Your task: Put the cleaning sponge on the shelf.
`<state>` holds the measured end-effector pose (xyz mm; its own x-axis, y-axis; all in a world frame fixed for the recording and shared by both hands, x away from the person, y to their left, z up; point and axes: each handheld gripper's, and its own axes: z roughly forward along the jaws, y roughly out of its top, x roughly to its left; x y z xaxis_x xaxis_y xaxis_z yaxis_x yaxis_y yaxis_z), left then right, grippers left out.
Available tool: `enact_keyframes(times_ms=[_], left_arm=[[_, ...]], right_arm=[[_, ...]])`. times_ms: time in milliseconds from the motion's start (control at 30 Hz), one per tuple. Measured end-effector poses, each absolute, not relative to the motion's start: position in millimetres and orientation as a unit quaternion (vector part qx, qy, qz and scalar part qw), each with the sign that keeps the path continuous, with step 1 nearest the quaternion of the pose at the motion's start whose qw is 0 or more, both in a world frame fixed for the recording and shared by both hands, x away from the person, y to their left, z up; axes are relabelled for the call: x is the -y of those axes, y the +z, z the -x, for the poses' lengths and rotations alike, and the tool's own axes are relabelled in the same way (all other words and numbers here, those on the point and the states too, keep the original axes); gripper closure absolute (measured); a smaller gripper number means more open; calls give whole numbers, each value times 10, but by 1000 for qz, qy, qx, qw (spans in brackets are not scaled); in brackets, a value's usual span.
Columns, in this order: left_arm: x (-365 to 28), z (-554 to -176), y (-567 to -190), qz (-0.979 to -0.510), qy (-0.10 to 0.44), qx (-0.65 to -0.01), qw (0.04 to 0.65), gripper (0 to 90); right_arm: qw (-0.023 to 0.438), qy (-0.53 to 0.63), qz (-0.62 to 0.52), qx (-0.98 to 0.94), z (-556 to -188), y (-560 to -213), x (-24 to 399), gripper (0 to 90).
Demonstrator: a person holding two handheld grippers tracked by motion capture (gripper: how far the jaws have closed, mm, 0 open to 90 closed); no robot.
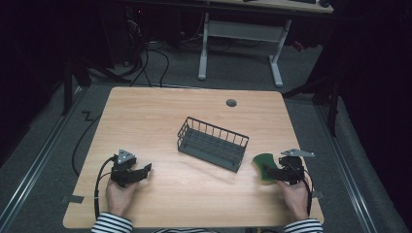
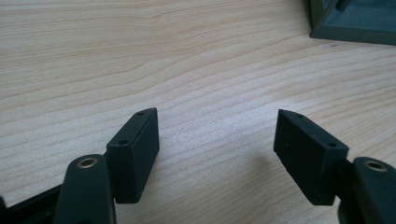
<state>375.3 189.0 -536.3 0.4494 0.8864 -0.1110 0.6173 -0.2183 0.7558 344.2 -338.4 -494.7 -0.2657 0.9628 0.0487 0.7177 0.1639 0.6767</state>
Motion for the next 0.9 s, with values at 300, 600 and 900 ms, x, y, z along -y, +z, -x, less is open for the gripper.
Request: enact_keyframes(times_ms=[300,600,900], left_arm=[[-1921,-3765,-5364,-751,166,-504,393,306],[-1928,-3766,-5365,-750,161,-505,396,297],[-1919,-3765,-5364,-755,161,-500,394,288]], right_arm=[[192,288,-576,-741,-3498,-5072,3322,223],[190,285,-582,-738,-3510,-5089,3296,291],[182,287,-595,-728,-3495,-5057,3334,309]])
